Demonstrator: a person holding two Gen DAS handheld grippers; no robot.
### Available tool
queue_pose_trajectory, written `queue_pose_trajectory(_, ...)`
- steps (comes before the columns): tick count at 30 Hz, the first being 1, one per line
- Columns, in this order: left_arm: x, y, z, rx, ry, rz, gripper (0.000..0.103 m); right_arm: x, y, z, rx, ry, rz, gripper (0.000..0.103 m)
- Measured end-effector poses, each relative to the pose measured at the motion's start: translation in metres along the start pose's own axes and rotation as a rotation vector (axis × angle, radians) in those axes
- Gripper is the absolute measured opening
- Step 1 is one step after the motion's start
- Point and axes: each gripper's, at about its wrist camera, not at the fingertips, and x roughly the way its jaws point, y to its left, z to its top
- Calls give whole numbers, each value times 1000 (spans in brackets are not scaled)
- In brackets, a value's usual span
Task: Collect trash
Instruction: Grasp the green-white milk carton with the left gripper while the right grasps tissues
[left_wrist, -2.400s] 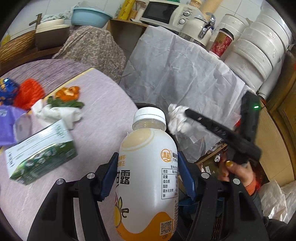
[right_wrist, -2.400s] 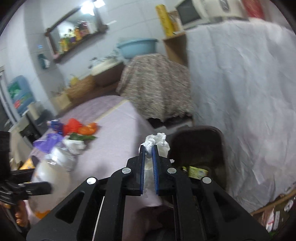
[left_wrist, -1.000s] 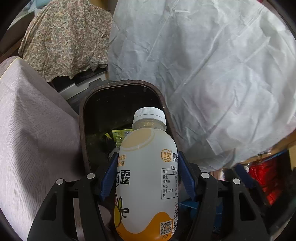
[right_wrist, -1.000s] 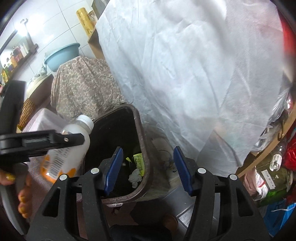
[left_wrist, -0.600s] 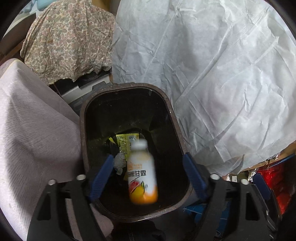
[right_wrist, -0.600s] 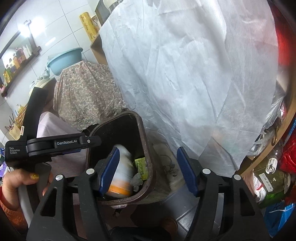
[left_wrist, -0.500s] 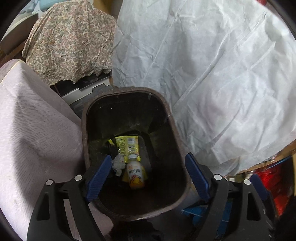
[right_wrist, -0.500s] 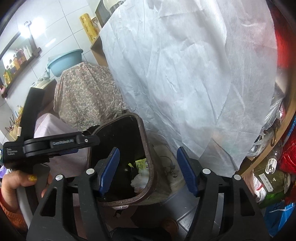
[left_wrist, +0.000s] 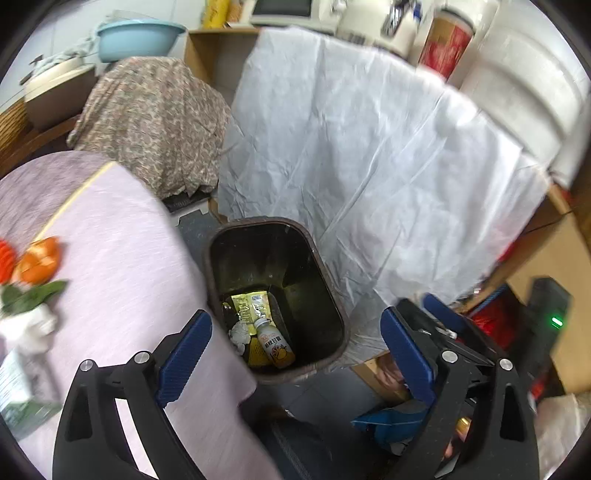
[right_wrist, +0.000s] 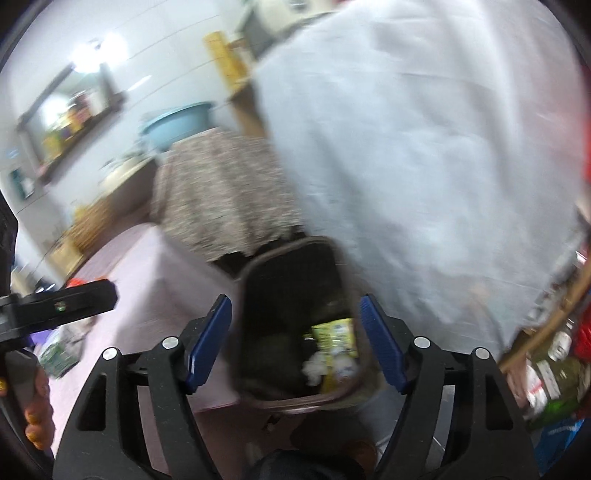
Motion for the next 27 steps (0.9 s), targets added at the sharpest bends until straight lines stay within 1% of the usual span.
queue_pose_trajectory(2,-24,10,-8,-4,-37,1,95,2,19,1,-31,21,58,72)
queue_pose_trajectory(6,-68,36,-31,-39,-87,25,96,6,59,-2,-96,52,129,72)
queue_pose_trajectory(9,-97,60,-50,-60,-138,83,96,11,96,-10,-169,83,185,72)
queue_pose_trajectory(10,-106,69,-58,-50,-154,122,96,12,106,-13,-191,91,198,72)
queue_pose_trajectory(11,-113,76,-64,-42,-161,151,96,14,120,-17,-224,103,214,72)
queue_pose_trajectory(13,-125,92,-75,-39,-165,179,96,16,136,-24,-263,113,226,72)
queue_pose_trajectory(16,-134,118,-86,-30,-145,190,96,23,163,-29,-306,148,273,72)
queue_pose_trajectory(19,-137,135,-87,8,-130,224,96,29,188,-31,-353,164,305,72)
queue_pose_trajectory(22,-137,146,-82,59,-117,203,96,32,210,-33,-378,173,322,72)
queue_pose_trajectory(24,-133,150,-79,103,-85,216,96,34,220,-33,-372,178,336,72)
queue_pose_trajectory(25,-125,149,-74,143,-47,217,96,33,223,-33,-370,180,345,72)
queue_pose_trajectory(27,-117,150,-73,194,-2,220,94,33,225,-35,-372,186,352,72)
